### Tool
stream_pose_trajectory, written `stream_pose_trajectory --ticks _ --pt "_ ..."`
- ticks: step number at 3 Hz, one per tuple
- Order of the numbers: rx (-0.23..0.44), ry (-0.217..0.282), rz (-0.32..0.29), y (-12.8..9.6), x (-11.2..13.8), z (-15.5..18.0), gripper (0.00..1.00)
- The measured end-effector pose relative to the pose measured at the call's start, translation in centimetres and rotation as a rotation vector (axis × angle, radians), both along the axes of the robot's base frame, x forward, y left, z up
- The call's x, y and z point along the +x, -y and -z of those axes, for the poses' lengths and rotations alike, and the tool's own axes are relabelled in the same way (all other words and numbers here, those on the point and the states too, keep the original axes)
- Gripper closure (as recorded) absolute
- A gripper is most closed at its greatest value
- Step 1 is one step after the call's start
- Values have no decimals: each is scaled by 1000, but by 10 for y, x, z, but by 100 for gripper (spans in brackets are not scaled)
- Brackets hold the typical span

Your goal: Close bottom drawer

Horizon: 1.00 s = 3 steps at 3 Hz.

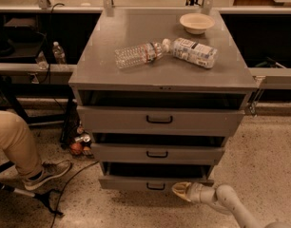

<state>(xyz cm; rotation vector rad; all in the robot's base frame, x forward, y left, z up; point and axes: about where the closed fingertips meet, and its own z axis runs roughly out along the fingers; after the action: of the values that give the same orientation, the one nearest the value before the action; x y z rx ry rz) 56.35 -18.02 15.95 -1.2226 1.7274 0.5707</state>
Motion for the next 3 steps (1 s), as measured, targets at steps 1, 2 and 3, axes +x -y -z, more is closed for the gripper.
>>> stream_pose_trajectory --ticks 1,2,3 --pt "0 0 0 0 0 0 100" --pt "18 25 -29 -12 17 -2 100" --pt "35 55 -65 -26 36 -5 100"
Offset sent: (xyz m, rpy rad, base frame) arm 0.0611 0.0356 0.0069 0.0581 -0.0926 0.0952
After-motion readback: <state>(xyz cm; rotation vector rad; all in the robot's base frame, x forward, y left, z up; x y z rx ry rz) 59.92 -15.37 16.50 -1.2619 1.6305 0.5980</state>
